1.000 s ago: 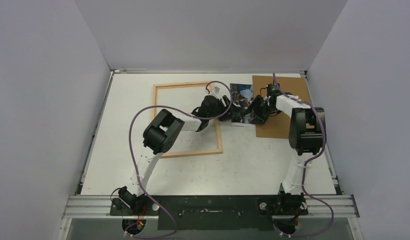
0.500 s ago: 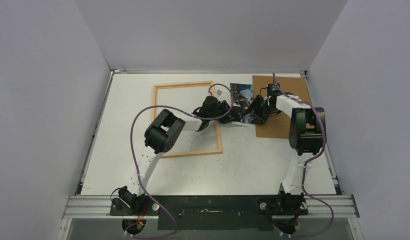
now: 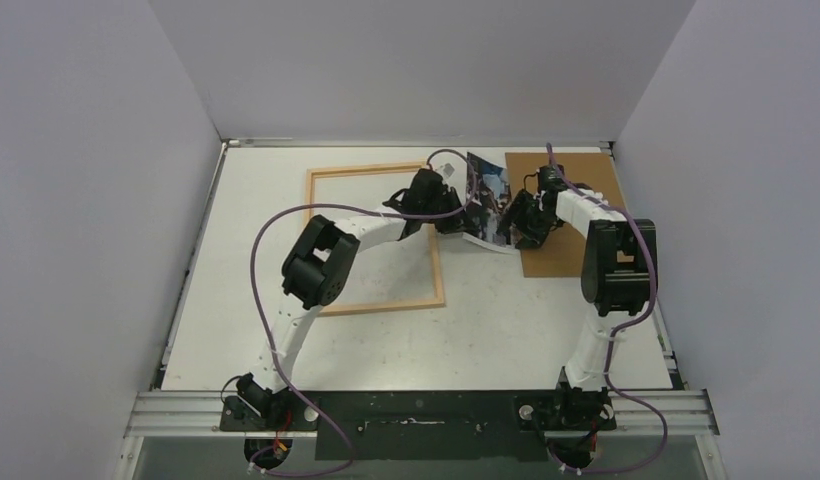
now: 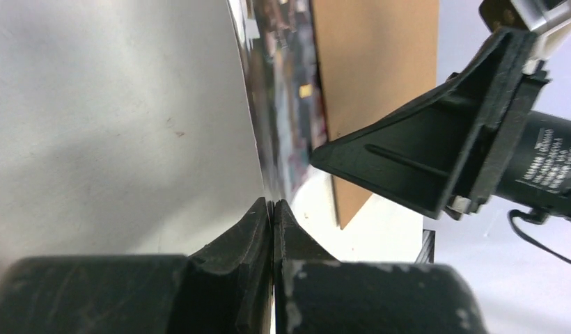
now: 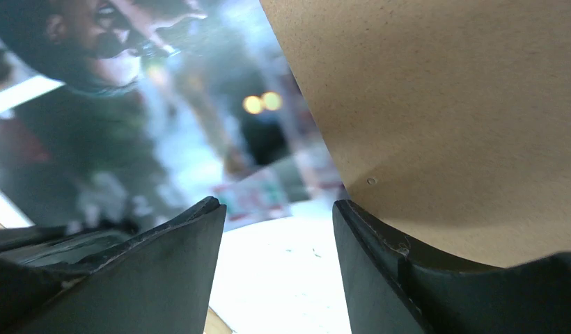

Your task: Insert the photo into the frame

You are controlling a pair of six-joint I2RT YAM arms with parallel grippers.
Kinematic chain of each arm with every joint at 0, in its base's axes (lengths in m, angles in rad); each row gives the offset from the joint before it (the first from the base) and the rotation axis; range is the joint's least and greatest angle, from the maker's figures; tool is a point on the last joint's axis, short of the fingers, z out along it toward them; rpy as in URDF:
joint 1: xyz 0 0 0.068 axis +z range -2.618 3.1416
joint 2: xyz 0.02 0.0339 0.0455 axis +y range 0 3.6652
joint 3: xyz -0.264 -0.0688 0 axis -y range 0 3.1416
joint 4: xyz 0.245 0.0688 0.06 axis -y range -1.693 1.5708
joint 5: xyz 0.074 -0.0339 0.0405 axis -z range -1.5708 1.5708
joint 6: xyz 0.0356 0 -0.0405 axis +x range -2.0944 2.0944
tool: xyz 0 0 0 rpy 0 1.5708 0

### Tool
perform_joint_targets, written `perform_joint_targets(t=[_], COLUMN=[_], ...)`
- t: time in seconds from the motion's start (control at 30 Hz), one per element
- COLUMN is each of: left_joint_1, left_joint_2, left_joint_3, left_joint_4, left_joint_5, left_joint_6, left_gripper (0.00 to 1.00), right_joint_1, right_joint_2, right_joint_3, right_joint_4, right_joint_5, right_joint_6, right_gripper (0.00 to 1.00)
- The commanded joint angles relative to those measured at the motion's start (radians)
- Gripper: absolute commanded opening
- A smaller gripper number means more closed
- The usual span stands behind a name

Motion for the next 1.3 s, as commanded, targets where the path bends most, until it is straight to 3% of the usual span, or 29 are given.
perform_joint_targets(t=[0.0,0.27,0.53,0.63,0.77,1.0,1.1,1.27], left_joint_1=[0.047,0.093,0.119,0.131,0.147,0.176,0.179,0.217], left_joint_2=[-0.138,-0.188,-0.255,-0.289,-0.357,-0.435,-0.472,-0.530], left_joint_3=[0.162,0.412,0.607,0.655,0.622,0.606,0.609,0.571], left_joint_4=[-0.304,-0.694,-1.008,-1.102,-1.094,-1.045,-1.002,-0.887], left_joint_5=[0.024,0.112,0.169,0.161,0.168,0.039,-0.022,-0.053], left_joint_6=[0.141,0.383,0.646,0.667,0.604,0.486,0.465,0.325], left_gripper=[0.00,0.00,0.00,0.00,0.00,0.00,0.00,0.00], right_joint_1=[-0.013,-0.014,-0.013,-0.007,0.058,0.312,0.389,0.499], right_joint_2=[-0.125,-0.194,-0.294,-0.333,-0.427,-0.554,-0.623,-0.705], right_joint_3=[0.012,0.071,0.090,0.089,0.030,-0.005,-0.062,-0.175], right_joint_4=[0.006,0.016,0.128,0.193,0.249,0.233,0.331,0.513], right_joint_5=[0.070,0.041,0.008,-0.063,-0.049,0.245,0.323,0.325], right_joint_6=[-0.022,-0.029,-0.071,-0.128,-0.237,-0.451,-0.466,-0.572], right_gripper=[0.59,0.60,0.61,0.63,0.70,0.82,0.83,0.84])
